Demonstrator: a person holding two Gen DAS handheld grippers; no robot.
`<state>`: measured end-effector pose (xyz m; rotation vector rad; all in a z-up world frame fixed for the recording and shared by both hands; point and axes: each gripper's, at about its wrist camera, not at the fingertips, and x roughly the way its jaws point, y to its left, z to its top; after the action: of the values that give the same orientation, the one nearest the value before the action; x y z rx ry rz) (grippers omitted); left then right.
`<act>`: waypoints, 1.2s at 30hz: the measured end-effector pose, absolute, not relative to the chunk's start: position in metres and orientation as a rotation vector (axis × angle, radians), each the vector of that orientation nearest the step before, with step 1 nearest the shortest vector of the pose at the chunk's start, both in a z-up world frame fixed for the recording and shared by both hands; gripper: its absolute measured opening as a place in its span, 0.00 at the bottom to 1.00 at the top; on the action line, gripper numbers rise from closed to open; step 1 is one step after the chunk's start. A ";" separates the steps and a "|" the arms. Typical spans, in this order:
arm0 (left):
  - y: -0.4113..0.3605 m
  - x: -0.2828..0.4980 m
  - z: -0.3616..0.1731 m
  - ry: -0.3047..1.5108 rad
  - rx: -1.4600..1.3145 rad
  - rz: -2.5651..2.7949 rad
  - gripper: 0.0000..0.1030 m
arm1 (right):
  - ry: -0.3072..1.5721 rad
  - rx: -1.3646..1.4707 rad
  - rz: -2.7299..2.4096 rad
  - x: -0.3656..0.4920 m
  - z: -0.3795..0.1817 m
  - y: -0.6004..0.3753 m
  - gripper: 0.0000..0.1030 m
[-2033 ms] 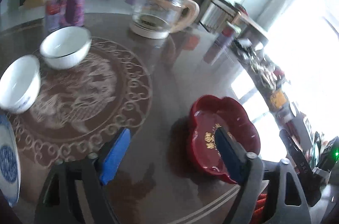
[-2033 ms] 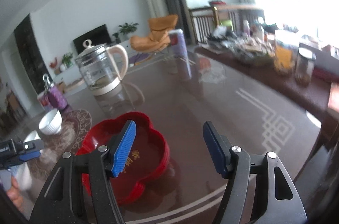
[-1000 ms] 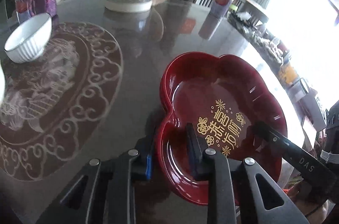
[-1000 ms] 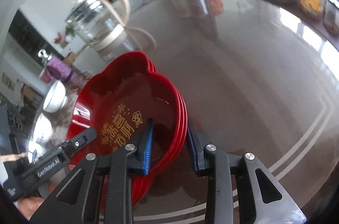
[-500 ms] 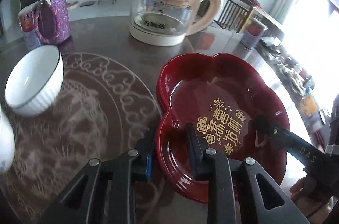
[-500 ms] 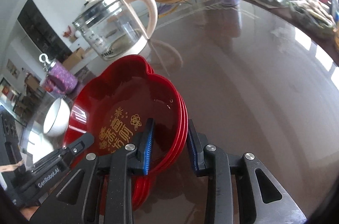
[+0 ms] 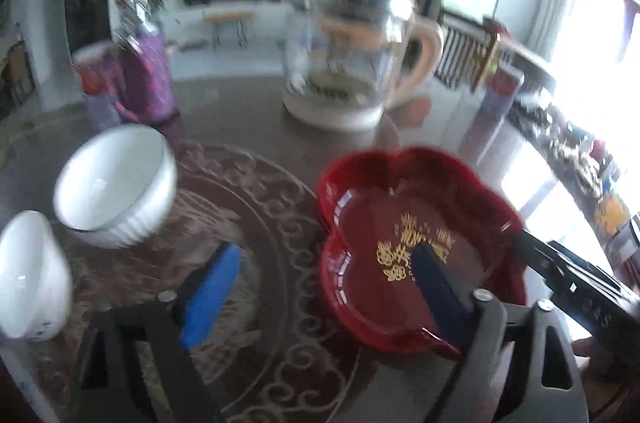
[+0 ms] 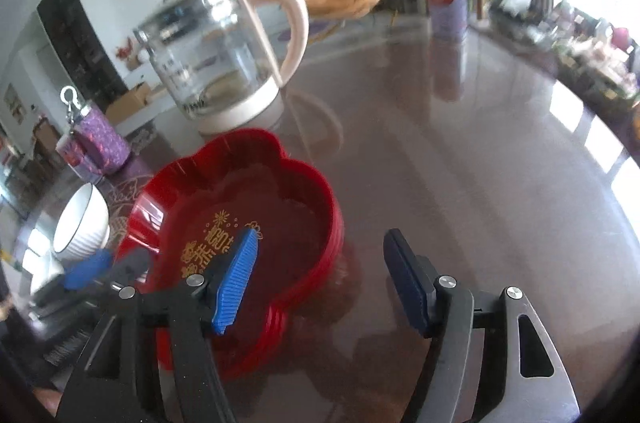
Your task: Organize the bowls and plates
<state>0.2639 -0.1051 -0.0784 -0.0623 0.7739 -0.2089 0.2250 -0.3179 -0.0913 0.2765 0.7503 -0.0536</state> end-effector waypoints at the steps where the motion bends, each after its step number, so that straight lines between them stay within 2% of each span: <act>1: -0.100 0.257 -0.072 0.755 -0.064 -0.206 0.90 | 0.723 0.259 -0.076 0.213 -0.084 -0.319 0.68; 3: -0.092 0.239 -0.064 0.725 -0.056 -0.197 0.97 | 0.674 0.248 -0.122 0.189 -0.073 -0.321 0.68; 9: -0.069 0.171 -0.075 0.723 0.024 -0.193 0.97 | 0.614 0.295 -0.184 0.112 -0.066 -0.312 0.70; 17: -0.033 0.109 -0.095 0.787 -0.026 -0.147 0.97 | 0.700 0.192 -0.136 0.068 -0.091 -0.260 0.70; 23: -0.026 0.090 -0.092 0.771 0.019 -0.116 0.97 | 0.665 0.106 -0.142 0.054 -0.089 -0.245 0.70; 36: -0.018 0.088 -0.083 0.772 0.004 -0.104 0.97 | 0.667 0.185 -0.192 0.048 -0.090 -0.263 0.70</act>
<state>0.0884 -0.0180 -0.0833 0.0045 0.7719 -0.1036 0.0476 -0.2626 -0.0897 0.1854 0.6669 -0.1922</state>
